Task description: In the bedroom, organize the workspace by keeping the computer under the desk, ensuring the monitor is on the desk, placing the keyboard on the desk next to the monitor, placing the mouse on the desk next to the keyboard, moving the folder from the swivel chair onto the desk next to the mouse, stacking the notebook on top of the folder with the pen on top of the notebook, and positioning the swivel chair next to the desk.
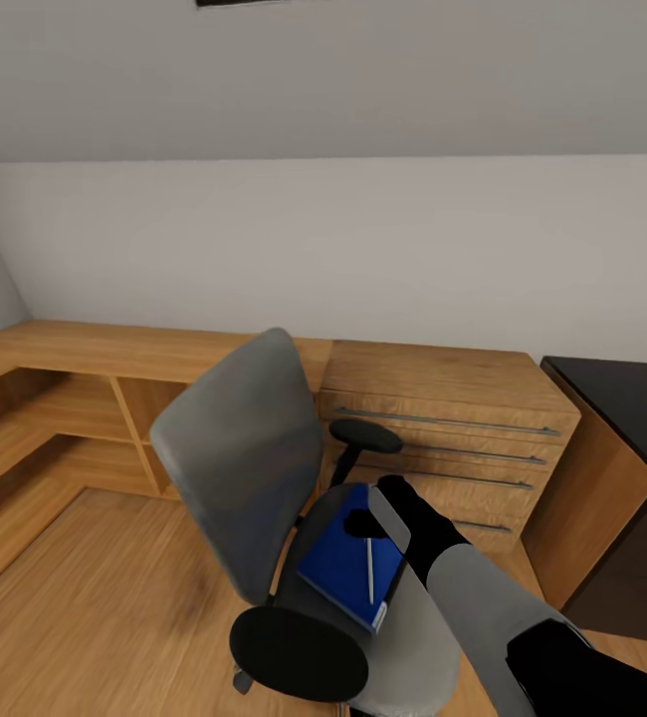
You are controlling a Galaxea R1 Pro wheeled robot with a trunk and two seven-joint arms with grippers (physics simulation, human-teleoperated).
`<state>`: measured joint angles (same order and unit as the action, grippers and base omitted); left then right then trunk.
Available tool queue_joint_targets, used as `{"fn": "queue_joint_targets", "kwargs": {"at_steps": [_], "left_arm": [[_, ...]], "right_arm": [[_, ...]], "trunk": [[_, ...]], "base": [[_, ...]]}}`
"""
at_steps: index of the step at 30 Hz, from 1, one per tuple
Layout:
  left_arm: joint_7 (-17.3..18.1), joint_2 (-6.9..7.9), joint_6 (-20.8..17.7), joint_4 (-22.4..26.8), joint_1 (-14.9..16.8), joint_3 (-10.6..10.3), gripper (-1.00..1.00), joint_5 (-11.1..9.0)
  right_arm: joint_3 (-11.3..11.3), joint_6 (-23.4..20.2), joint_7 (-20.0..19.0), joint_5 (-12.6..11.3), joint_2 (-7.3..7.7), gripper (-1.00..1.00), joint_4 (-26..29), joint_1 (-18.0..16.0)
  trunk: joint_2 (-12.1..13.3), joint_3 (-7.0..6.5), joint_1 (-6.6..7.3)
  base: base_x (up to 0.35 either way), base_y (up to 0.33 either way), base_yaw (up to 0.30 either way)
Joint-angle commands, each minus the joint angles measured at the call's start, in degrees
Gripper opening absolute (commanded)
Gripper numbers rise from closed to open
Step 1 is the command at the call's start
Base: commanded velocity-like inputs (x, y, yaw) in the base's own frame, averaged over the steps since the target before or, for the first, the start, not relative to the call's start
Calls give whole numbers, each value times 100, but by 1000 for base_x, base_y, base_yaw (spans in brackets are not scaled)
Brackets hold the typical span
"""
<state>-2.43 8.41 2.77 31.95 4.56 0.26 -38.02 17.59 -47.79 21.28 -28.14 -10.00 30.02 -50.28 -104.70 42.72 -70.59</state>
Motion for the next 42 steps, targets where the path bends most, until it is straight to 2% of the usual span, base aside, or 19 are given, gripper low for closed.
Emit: {"fn": "queue_joint_targets", "kwargs": {"at_steps": [1,13,30,38,42], "left_arm": [[-21,3,26,4,1,-17,100,-48],[-21,3,99,4,1,-17,100,-48],[-21,12,104,4,1,-17,100,-48],[-21,12,107,4,2,-17,100,-48],[-21,12,104,4,2,-17,100,-48]], "right_arm": [[17,-11,54,-53,0,100,4,-4],[16,-11,60,-51,0,100,4,-8],[16,-11,59,-53,0,100,4,-6],[16,-11,52,-59,0,100,4,-7],[16,-11,52,-60,0,100,4,-6]], "trunk": [[-44,24,-22],[-525,239,-286],[-525,239,-286],[-846,383,-461],[-846,383,-461]], "base": [[0,0,0],[0,0,0],[0,0,0],[0,0,0],[0,0,0]]}}
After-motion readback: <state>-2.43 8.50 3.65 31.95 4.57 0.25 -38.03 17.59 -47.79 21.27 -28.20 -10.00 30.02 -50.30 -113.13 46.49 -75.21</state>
